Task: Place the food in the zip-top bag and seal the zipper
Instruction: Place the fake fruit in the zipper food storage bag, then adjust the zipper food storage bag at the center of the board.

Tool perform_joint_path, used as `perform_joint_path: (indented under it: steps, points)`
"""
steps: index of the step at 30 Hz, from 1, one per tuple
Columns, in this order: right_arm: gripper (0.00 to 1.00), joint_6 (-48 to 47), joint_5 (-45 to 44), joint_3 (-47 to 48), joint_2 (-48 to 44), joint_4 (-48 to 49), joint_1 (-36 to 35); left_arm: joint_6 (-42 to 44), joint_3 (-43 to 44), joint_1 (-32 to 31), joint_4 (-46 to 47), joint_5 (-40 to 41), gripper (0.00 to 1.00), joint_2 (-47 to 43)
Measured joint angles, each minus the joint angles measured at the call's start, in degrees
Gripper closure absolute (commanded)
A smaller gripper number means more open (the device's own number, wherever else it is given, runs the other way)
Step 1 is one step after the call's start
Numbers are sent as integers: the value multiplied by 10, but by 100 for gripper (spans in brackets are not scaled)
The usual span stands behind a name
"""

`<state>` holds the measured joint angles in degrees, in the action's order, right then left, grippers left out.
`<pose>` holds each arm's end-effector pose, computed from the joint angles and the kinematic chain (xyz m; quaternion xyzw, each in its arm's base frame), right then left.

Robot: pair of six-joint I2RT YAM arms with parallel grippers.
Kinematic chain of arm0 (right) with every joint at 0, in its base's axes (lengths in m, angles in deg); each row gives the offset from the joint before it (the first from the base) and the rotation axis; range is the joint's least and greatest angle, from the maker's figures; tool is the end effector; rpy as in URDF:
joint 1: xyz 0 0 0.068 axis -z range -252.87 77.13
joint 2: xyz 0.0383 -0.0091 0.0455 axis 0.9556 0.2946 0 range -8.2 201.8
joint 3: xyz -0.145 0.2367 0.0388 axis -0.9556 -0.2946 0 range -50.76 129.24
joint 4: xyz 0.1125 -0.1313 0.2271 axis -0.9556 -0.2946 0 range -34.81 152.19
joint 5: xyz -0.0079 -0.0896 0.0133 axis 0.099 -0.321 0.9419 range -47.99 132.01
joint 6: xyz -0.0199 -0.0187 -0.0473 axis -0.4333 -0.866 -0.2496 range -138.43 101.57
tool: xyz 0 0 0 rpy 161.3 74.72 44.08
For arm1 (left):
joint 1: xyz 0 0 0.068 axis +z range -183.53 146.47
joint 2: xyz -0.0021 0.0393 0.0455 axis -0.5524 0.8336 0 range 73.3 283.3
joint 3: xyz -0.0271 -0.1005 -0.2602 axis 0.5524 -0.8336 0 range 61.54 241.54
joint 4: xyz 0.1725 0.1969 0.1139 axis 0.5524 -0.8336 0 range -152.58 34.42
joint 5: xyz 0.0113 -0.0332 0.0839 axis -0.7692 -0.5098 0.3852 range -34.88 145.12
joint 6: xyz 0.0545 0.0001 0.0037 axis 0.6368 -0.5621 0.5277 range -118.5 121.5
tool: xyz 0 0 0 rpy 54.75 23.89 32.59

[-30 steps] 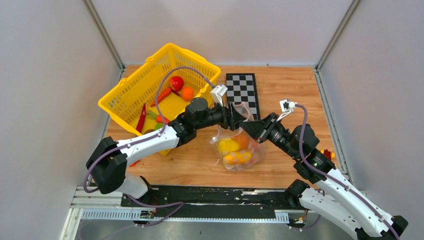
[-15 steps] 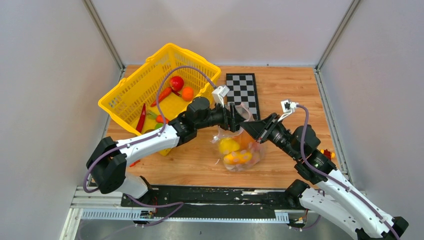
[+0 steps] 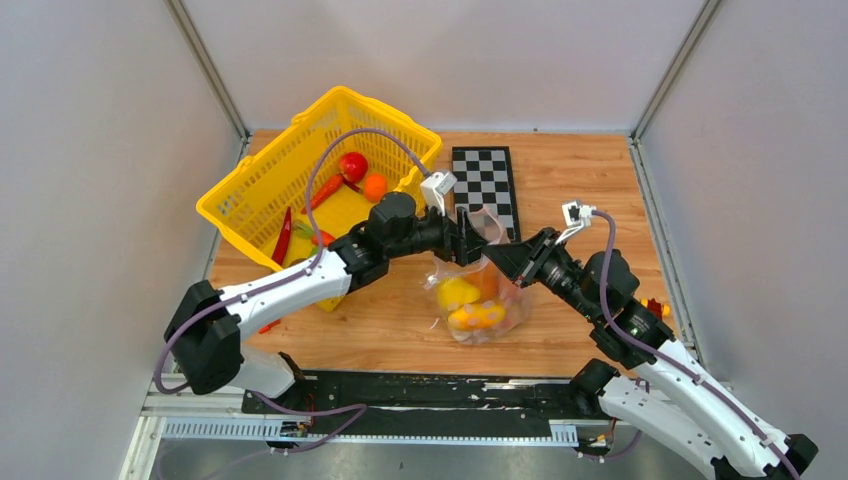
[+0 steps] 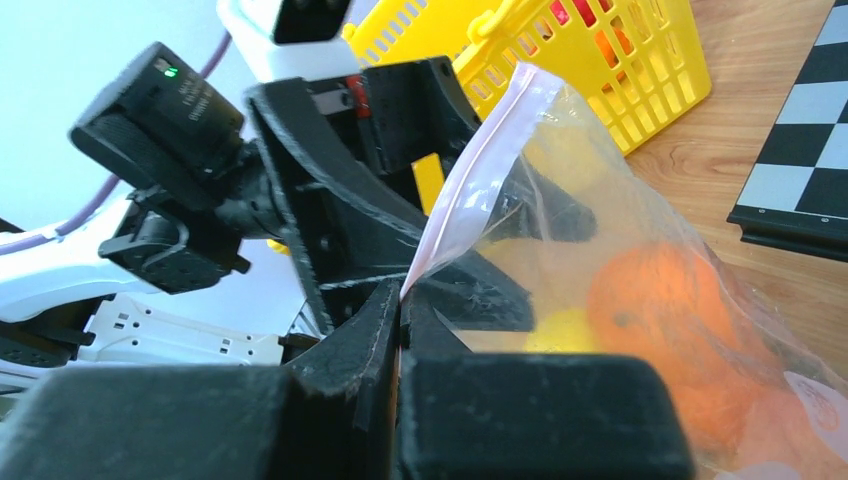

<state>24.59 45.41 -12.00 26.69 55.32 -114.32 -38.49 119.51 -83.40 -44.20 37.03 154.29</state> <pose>0.1285 0.1163 0.3413 -0.0105 0.7253 0.4784 0.4949 0.2211 -0.2798 0.3094 0.1648 0.7541 -0.5269 0.3556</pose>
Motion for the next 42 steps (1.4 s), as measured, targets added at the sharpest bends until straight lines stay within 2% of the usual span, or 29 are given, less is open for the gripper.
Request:
perform_joint_path:
  steps: [15, 21, 24, 31, 39, 42]
  points:
    - [100, -12, -4, 9, 15, -4, 0, 120, 62, 0, -180, 60, 6, -96]
    - [100, -13, -3, 10, 21, -5, 0, 151, 63, 0, -219, 151, 8, -153]
    - [100, -13, -3, 11, 24, -5, 0, 163, 77, 0, -261, 201, 10, -141]
    - [100, -14, 3, 12, 30, -5, 0, 177, 88, 0, -304, 213, 27, -64]
    - [100, -18, 11, 17, 36, -7, 0, 185, 88, 0, -297, 179, 62, -54]
    - [100, -30, 21, 33, 51, -14, 0, 181, 87, 0, -283, 161, 80, -55]
